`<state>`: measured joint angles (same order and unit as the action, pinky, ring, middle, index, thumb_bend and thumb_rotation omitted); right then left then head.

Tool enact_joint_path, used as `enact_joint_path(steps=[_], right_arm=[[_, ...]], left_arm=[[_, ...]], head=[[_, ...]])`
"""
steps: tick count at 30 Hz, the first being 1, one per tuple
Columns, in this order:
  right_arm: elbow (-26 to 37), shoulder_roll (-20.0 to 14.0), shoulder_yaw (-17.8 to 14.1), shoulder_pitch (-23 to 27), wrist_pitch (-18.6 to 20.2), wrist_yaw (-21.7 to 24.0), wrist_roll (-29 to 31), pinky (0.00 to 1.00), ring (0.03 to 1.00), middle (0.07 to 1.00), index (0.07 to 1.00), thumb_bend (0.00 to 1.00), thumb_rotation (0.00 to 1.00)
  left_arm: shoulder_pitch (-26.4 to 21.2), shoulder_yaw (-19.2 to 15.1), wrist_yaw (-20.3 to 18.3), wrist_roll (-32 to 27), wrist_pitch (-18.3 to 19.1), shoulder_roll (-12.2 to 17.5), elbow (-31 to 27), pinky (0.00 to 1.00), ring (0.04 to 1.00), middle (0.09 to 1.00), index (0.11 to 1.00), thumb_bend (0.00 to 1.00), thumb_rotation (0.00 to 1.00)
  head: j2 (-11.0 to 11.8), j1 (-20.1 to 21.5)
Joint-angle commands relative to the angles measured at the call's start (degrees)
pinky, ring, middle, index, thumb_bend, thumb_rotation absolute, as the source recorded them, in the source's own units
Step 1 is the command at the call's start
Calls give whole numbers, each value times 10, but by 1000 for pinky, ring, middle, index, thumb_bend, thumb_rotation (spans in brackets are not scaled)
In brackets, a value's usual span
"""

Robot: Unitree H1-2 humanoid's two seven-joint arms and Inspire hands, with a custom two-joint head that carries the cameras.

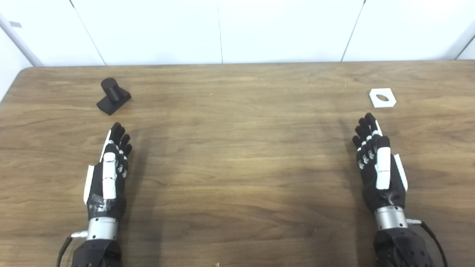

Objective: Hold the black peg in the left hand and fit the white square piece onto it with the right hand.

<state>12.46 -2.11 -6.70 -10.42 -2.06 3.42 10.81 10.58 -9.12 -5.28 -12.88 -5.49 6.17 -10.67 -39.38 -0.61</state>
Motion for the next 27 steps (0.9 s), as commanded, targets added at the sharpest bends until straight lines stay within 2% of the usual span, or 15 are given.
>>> enact_joint_path(steps=[1, 2, 5, 6, 7, 14, 24, 27], right_arm=[[-17, -8, -5, -35, -29, 11, 9, 1000, 1000, 994, 991, 588, 956], [-22, -10, -6, -36, -34, 13, 11, 1000, 1000, 995, 992, 582, 958], [-33, -15, -11, -40, -45, 18, 9, 1000, 994, 993, 996, 566, 972], [-36, -17, -11, -41, -48, 19, 8, 1000, 995, 995, 997, 565, 980], [-40, -19, -13, -41, -52, 21, 8, 1000, 995, 995, 997, 564, 983], [-61, -27, -16, -41, -68, 38, 24, 1000, 1000, 1000, 1000, 587, 989], [-63, -21, -16, -39, -58, 31, 24, 1000, 1000, 1000, 998, 615, 982], [-62, -23, -16, -37, -58, 31, 24, 1000, 1000, 996, 988, 615, 974]], left_arm=[[6, 6, 0, 5, -21, -7, -4, 1000, 984, 990, 989, 397, 930], [8, 8, 1, 7, -22, -10, -4, 1000, 983, 989, 987, 394, 927], [14, 12, 0, 3, -24, -19, -4, 1000, 987, 995, 985, 367, 915], [15, 13, 1, 3, -24, -21, -4, 1000, 985, 994, 981, 368, 913], [15, 15, 2, 6, -26, -23, -1, 1000, 985, 993, 980, 368, 911], [22, 25, 12, 24, -36, -34, 8, 1000, 978, 984, 962, 379, 896], [18, 34, 21, 37, -53, -32, 24, 1000, 984, 984, 962, 375, 899], [16, 34, 26, 41, -50, -33, 23, 1000, 978, 977, 960, 382, 835]], head=[[9, -14], [23, -29], [45, -53], [45, -53], [58, -67], [87, -90], [93, -83], [84, -78]])
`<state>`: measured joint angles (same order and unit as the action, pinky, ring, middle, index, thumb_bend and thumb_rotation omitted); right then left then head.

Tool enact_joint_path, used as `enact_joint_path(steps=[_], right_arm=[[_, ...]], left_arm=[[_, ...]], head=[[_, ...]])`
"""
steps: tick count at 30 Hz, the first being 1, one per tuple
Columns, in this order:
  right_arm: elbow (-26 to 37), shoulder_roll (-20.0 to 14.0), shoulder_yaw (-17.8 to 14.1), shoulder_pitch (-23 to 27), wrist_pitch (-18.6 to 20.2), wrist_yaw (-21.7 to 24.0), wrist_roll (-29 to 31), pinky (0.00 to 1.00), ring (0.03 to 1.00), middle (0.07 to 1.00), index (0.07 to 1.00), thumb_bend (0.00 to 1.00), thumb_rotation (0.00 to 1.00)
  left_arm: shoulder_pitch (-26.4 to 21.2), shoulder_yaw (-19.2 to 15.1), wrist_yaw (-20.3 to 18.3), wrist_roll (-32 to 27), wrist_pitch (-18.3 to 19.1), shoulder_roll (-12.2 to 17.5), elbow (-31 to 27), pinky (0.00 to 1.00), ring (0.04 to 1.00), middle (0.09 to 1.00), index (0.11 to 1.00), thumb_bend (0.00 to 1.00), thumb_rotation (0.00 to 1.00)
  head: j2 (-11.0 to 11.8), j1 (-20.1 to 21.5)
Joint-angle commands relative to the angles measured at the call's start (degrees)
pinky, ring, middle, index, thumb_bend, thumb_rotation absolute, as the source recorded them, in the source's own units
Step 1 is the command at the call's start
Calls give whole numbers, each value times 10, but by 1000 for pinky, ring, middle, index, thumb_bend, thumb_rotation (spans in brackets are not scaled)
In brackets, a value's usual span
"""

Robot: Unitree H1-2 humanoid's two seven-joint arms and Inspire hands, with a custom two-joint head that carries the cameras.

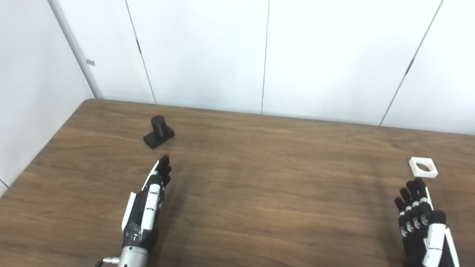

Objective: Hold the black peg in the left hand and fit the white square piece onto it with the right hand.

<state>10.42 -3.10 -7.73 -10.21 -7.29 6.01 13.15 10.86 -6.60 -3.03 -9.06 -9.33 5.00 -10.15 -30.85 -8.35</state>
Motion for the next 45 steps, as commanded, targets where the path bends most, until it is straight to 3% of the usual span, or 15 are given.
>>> enact_joint_path(steps=[1, 7, 9, 13, 16, 19, 24, 29, 36, 45], right_arm=[[-40, -13, -6, -38, -5, 5, 0, 1000, 1000, 994, 986, 619, 971], [-34, -16, -5, -38, -4, 8, 2, 1000, 1000, 996, 985, 609, 970], [-33, -17, -5, -38, -4, 9, 3, 1000, 999, 992, 984, 602, 969], [-33, -16, -4, -37, -1, 8, 3, 1000, 1000, 993, 986, 613, 965], [-31, -13, -2, -37, -3, 8, 4, 1000, 1000, 994, 990, 584, 968], [-28, -11, 0, -37, -5, 9, 3, 1000, 1000, 996, 992, 581, 960], [-22, -10, 1, -38, -2, 5, -1, 1000, 1000, 998, 995, 583, 967], [-21, -8, 4, -40, -8, 3, -6, 1000, 1000, 995, 994, 572, 953], [-21, -6, 4, -40, -7, 2, -14, 1000, 999, 991, 991, 552, 964], [-24, -4, 4, -38, -10, 0, -12, 1000, 989, 983, 986, 554, 943]], left_arm=[[12, 9, 6, 6, -9, -21, 17, 1000, 976, 975, 959, 386, 813], [5, 7, 28, 48, -4, -16, 10, 958, 948, 952, 945, 465, 414], [2, 3, 40, 84, -9, -5, 0, 966, 958, 950, 938, 591, 343], [-16, -14, 58, 146, 6, 25, -30, 931, 926, 928, 920, 760, 315], [-42, -36, 70, 203, 63, 48, -56, 859, 904, 924, 911, 832, 320], [-77, -54, 75, 233, 97, 72, -51, 948, 947, 931, 907, 896, 297], [-117, -59, 77, 268, 140, 109, -22, 998, 993, 952, 885, 890, 307], [-157, -54, 84, 307, 129, 157, 32, 990, 1000, 971, 869, 867, 332], [-203, -39, 87, 372, 195, 182, 63, 989, 1000, 978, 866, 897, 384], [-269, -10, 111, 419, 222, 198, 162, 1000, 992, 961, 845, 912, 365]], head=[[-3, 1], [-8, 4], [-8, 3], [-8, 5], [-9, 7], [-9, 6], [-11, 7], [-13, 7], [-15, 6], [-16, 7]])
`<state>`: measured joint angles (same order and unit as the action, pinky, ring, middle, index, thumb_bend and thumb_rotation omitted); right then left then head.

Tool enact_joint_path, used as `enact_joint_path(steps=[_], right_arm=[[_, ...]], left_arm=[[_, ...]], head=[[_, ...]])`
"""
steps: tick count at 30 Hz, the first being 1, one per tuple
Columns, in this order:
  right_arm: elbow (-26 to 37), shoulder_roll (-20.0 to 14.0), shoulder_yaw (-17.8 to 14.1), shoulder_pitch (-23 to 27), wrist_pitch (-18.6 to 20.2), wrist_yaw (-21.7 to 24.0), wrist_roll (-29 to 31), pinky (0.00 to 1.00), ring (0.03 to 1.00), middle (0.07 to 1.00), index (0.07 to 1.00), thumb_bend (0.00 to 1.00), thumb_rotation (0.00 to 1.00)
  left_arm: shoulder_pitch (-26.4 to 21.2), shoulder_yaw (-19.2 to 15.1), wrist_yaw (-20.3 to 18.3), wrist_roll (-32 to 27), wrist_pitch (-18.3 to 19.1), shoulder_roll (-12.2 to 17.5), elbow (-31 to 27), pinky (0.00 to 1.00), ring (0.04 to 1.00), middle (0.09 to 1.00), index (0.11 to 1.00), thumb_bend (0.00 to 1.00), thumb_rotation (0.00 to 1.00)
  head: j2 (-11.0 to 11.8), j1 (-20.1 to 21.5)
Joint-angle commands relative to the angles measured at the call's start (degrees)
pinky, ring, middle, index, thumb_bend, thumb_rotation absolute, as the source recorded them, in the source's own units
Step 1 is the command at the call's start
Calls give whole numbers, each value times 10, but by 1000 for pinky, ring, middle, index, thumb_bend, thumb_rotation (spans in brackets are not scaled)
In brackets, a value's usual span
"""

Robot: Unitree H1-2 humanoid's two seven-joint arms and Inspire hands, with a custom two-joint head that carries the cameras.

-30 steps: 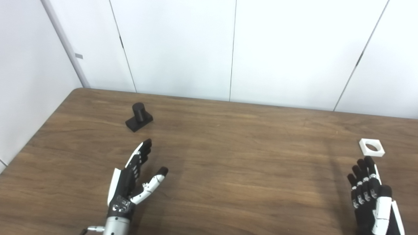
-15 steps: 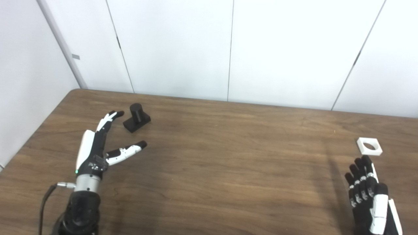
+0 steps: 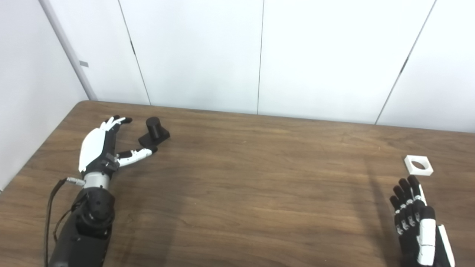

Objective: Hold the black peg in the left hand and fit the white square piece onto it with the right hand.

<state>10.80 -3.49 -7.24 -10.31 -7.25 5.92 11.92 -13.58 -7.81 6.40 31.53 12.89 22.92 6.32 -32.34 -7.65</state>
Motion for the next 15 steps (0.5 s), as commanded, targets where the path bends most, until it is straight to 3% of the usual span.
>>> enact_joint_path(steps=[1, 5, 11, 15], right_arm=[[-28, 0, 0, -37, -10, 1, 1, 1000, 990, 983, 985, 554, 942], [-29, -1, 1, -37, -10, 2, -2, 1000, 993, 990, 997, 561, 954], [-31, -1, 2, -37, -14, 3, -2, 1000, 991, 990, 1000, 561, 956], [-32, -1, 2, -36, -15, 2, -4, 1000, 983, 984, 994, 561, 957]], left_arm=[[-32, 7, 17, 17, 4, 21, 8, 1000, 992, 961, 846, 912, 367], [-54, 20, 15, 19, 18, 25, 39, 1000, 984, 958, 846, 932, 382], [-91, 46, 3, 24, 79, 24, 79, 1000, 986, 958, 844, 915, 379], [-107, 58, 4, 15, 91, 26, 105, 1000, 987, 957, 837, 908, 387]], head=[[-1, 0], [-1, 1], [-2, 1], [-3, 2]])
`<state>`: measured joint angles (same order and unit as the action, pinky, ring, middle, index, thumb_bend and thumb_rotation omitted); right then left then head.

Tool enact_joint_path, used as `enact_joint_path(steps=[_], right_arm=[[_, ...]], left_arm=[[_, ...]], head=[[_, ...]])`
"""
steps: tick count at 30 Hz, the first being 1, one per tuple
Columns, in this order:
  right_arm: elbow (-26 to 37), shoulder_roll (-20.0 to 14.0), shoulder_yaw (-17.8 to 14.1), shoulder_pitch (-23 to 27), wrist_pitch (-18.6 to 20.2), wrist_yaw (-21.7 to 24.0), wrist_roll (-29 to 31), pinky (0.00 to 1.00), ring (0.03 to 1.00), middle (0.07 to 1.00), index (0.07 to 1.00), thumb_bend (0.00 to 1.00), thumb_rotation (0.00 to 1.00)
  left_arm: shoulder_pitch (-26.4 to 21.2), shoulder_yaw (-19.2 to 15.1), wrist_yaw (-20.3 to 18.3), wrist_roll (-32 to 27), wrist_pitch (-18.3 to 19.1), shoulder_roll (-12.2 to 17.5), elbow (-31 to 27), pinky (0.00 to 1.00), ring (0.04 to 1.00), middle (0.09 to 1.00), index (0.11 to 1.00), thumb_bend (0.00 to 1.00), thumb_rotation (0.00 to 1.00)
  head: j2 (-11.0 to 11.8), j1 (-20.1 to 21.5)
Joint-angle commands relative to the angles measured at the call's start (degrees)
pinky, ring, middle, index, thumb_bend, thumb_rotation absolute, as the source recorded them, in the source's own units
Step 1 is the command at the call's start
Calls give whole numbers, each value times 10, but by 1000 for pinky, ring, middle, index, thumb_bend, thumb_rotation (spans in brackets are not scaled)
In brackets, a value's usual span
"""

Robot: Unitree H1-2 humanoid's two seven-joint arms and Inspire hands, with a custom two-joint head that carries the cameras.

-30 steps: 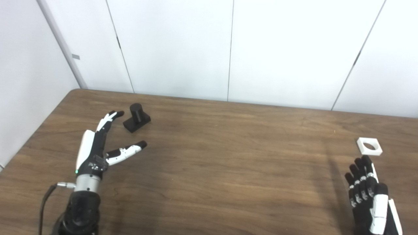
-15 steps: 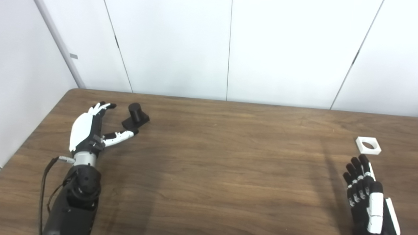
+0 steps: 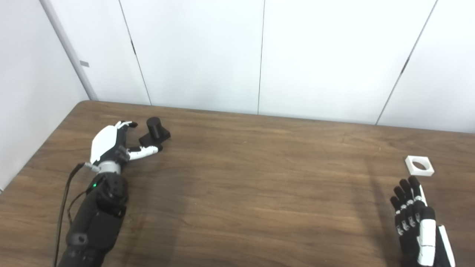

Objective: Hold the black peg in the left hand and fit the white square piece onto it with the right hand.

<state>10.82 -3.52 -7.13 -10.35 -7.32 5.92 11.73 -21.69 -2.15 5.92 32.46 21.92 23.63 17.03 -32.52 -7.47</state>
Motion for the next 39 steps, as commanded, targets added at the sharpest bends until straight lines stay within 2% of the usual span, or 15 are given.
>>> enact_joint_path(steps=[1, 14, 19, 25, 32, 39], right_arm=[[-32, 0, 1, -36, -14, 2, -1, 1000, 982, 982, 992, 556, 957], [-32, -3, 7, -35, -13, 6, -4, 1000, 996, 992, 998, 560, 976], [-30, -2, 8, -35, -10, 5, -1, 1000, 999, 998, 1000, 571, 972], [-28, -2, 10, -36, -11, 5, -5, 1000, 1000, 998, 1000, 538, 991], [-27, -1, 11, -36, -13, 7, -6, 1000, 992, 990, 1000, 538, 991], [-27, -3, 12, -36, -13, 9, -6, 1000, 1000, 996, 1000, 532, 998]], left_arm=[[-30, 4, 7, 4, 4, 19, 4, 1000, 987, 956, 835, 910, 386], [-72, 17, 19, -14, -3, 19, 77, 1000, 969, 929, 796, 941, 388], [-77, 20, 18, -16, -3, 22, 83, 1000, 972, 927, 777, 924, 369], [-78, 26, 20, -15, -9, 26, 87, 1000, 963, 914, 744, 908, 346], [-76, 32, 17, -13, 4, 28, 82, 1000, 956, 892, 697, 889, 312], [-73, 38, 22, -8, 3, 30, 82, 1000, 956, 883, 618, 852, 261]], head=[[-1, 0], [-3, 2], [-3, 4], [-6, 5], [-9, 4], [-12, 6]])
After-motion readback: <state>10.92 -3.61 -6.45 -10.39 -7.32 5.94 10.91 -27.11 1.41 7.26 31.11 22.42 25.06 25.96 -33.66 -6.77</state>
